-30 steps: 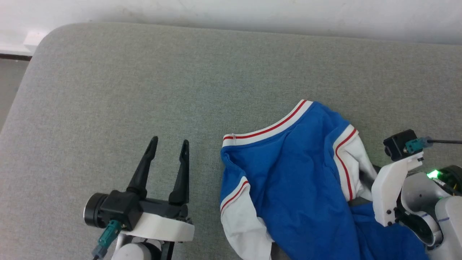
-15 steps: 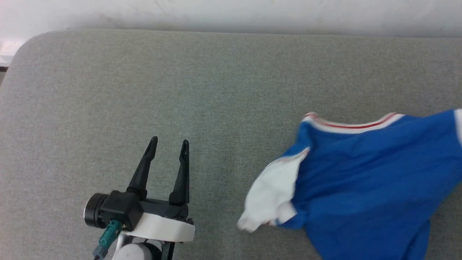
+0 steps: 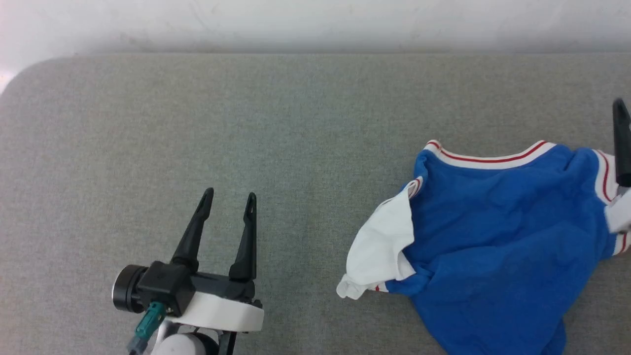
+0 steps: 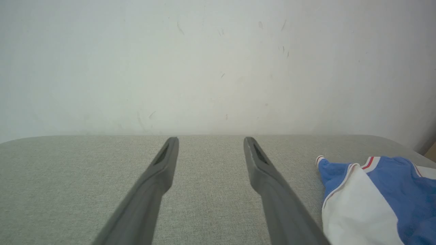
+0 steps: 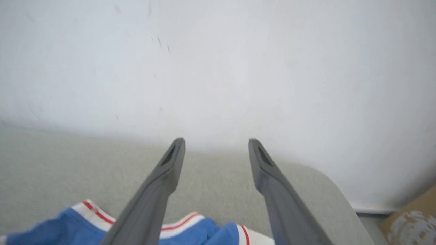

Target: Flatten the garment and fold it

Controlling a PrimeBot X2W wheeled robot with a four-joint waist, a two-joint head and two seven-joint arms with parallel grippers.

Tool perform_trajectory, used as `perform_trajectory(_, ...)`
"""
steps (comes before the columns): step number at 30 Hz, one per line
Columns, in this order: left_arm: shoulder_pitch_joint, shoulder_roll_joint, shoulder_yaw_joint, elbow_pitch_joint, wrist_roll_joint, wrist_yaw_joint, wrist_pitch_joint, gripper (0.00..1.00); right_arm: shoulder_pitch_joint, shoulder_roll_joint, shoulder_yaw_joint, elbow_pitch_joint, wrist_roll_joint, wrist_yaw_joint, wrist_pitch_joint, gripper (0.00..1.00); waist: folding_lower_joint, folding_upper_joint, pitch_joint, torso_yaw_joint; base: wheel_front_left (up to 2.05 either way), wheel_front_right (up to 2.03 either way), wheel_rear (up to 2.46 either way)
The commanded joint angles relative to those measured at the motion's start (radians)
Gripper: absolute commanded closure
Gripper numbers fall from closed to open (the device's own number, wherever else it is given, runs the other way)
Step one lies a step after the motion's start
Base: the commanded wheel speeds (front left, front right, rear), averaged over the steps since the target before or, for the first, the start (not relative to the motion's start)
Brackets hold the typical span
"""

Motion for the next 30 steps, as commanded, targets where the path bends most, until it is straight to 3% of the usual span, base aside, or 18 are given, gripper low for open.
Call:
perform_trajectory(1,0.011,0.001,0.007,-0.012,0.01,-0.007,-0.005,0.0,0.053,0.063,-0.008,-0.096,0.007,-0.002,-0.073,0.0,0.0,0.0,-0.029,-0.013,0.0,0.0,0.0)
perform_trajectory(4,0.04,0.001,0.005,-0.042,0.019,-0.011,-0.005,0.0,0.182,0.188,-0.014,-0.236,-0.008,-0.002,-0.188,0.0,0.0,0.0,-0.041,-0.017,0.0,0.0,0.0)
perform_trajectory(7,0.077,0.004,0.012,-0.076,0.037,-0.001,-0.005,0.0,0.325,0.252,0.003,-0.304,-0.057,-0.002,-0.288,0.0,0.0,0.0,-0.046,-0.028,0.0,0.0,0.0)
perform_trajectory(11,0.116,0.01,0.018,-0.129,0.066,0.013,-0.005,0.0,0.447,0.266,-0.004,-0.284,-0.004,-0.002,-0.39,0.0,0.0,0.0,-0.046,-0.058,0.0,0.0,0.0)
perform_trajectory(16,0.114,0.038,-0.055,-0.154,0.132,-0.018,-0.004,0.0,0.479,0.266,0.012,-0.224,0.046,-0.002,-0.445,0.0,0.0,0.0,-0.046,-0.082,0.0,0.0,0.0)
perform_trajectory(18,0.079,0.057,-0.112,-0.16,0.163,-0.049,0.039,0.0,0.471,0.266,0.008,-0.219,0.045,-0.002,-0.452,0.0,0.0,0.0,-0.047,-0.082,0.0,0.0,0.0)
perform_trajectory(21,0.012,0.082,-0.256,-0.164,0.181,-0.091,0.187,0.0,0.452,0.266,-0.001,-0.215,0.045,-0.002,-0.457,0.0,0.0,0.0,-0.045,-0.079,0.0,0.0,0.0)
perform_trajectory(26,-0.131,0.168,-0.518,-0.127,0.192,-0.103,0.412,0.0,0.429,0.266,-0.013,-0.206,0.049,-0.002,-0.458,0.0,0.0,0.0,-0.029,-0.076,0.0,0.0,0.0)
perform_trajectory(30,-0.217,0.209,-0.603,-0.05,0.184,-0.103,0.478,0.0,0.415,0.266,0.001,-0.196,0.068,-0.002,-0.456,0.0,0.0,0.0,0.004,-0.081,0.0,0.0,0.0)
